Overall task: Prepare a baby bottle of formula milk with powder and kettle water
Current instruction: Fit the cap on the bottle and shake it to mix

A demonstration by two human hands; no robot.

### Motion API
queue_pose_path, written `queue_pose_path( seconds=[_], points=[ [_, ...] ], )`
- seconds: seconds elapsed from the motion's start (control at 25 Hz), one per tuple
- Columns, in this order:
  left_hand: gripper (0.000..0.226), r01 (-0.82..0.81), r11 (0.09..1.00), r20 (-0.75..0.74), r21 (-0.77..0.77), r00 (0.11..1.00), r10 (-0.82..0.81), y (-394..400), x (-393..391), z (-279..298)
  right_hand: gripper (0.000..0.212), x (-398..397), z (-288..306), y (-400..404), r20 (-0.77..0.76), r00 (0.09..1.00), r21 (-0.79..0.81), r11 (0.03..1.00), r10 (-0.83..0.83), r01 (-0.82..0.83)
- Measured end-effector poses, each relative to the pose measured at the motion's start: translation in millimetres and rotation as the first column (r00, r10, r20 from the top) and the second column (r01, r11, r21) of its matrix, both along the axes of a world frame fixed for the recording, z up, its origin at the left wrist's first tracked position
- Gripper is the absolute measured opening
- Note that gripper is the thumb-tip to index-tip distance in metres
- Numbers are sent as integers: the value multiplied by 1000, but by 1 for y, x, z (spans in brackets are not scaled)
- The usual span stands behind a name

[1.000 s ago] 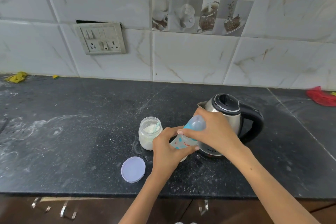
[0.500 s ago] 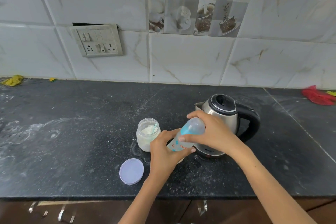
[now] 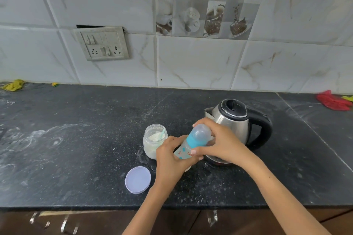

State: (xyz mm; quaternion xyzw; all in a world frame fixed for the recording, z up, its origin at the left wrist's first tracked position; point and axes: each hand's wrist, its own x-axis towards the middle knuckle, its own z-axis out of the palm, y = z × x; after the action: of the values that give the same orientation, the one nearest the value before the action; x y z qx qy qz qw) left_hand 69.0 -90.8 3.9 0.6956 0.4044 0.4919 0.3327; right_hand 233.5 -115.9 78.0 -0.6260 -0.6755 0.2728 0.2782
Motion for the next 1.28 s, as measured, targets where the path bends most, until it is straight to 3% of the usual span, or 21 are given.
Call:
queue_pose_path(
  seconds=[0.08,0.32,0.52,0.64,0.72,0.8,0.88,0.96,1.04,1.08,1.12,1.16,1.2,1.24,1.28],
  points=[
    [53,11,1000,-8,2,1000,-11,-1,0,2,61,9,4,0,-164,984,-1,997,76,-77],
    [53,34,999,-1,-7,999,-34,-1,0,7,52,19,21,5,-223,956,19,981,193,-193],
    [52,35,999,30,-7,999,-35,-4,2,8,50,12,17,3,-59,988,48,989,142,-140],
    [50,20,1000,58,-2,998,-20,-5,4,9,52,-4,10,3,164,980,183,979,-115,85],
    [50,22,1000,71,-6,997,-21,-6,3,8,56,-8,9,3,185,966,204,969,-181,142],
    [52,33,999,60,-2,998,-33,-5,2,7,43,3,15,1,0,1000,79,997,4,-4],
    [53,53,999,44,-7,998,-52,-3,2,7,40,11,19,2,-35,991,8,992,126,-125],
    [49,54,999,53,-10,997,-53,-6,6,7,41,3,18,5,177,984,47,999,-11,3],
    [42,26,1000,64,-5,998,-26,-7,9,6,61,-13,14,7,432,869,128,970,-240,205],
    [42,19,1000,70,-5,997,-19,-7,9,6,69,-12,9,8,458,854,115,969,-246,218],
    [44,18,1000,76,-2,997,-18,-5,8,7,72,-6,7,9,373,913,27,985,-168,171],
    [46,17,1000,78,6,997,-17,-3,5,8,73,2,11,7,169,985,-118,992,-32,52],
    [46,12,1000,77,14,997,-13,0,3,9,76,9,16,4,-91,992,-203,973,89,-106],
    [46,10,1000,79,19,997,-12,2,2,9,78,17,16,4,-301,941,-212,951,157,-226],
    [46,13,1000,81,20,997,-14,3,1,9,73,21,12,3,-406,896,-172,948,180,-268]
  ],
)
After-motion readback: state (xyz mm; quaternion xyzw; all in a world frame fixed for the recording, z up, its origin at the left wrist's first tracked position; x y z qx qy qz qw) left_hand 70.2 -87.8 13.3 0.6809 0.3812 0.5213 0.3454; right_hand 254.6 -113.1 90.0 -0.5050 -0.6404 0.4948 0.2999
